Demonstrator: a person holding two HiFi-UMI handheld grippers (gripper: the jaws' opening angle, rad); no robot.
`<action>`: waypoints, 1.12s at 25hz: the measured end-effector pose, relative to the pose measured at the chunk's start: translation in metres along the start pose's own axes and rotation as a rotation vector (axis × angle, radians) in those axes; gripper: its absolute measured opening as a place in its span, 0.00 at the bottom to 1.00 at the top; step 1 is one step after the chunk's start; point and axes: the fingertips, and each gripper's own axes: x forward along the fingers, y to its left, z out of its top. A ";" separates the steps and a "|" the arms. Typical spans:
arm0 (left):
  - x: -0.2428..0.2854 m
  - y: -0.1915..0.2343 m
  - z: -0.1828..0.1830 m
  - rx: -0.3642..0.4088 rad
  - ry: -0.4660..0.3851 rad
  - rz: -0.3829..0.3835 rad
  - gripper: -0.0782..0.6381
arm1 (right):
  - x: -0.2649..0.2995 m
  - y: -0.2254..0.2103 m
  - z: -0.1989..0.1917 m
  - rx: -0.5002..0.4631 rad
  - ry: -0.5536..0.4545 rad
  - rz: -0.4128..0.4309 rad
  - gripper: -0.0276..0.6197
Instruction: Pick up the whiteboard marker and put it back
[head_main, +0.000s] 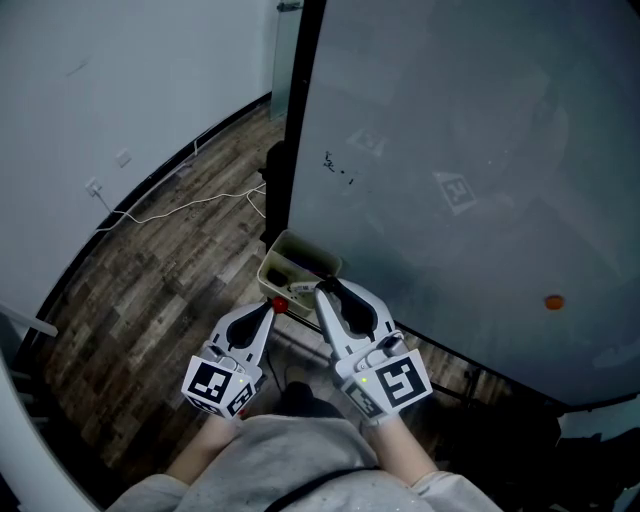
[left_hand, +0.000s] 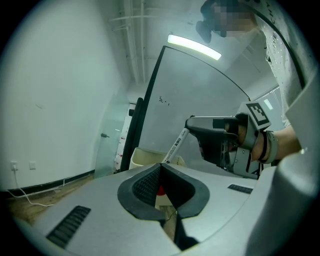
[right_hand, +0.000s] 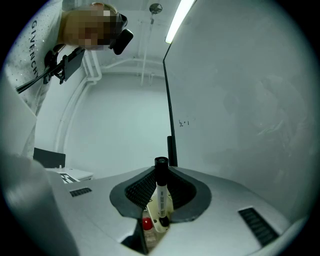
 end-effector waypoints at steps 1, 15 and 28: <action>0.000 0.000 -0.001 0.001 0.000 -0.001 0.13 | 0.000 0.000 0.001 -0.001 -0.002 0.001 0.16; -0.003 0.000 -0.004 -0.002 -0.009 -0.007 0.13 | -0.003 0.006 0.011 -0.022 -0.018 -0.001 0.16; -0.007 -0.002 -0.006 -0.001 -0.008 -0.014 0.13 | -0.008 0.010 0.020 -0.032 -0.037 -0.006 0.16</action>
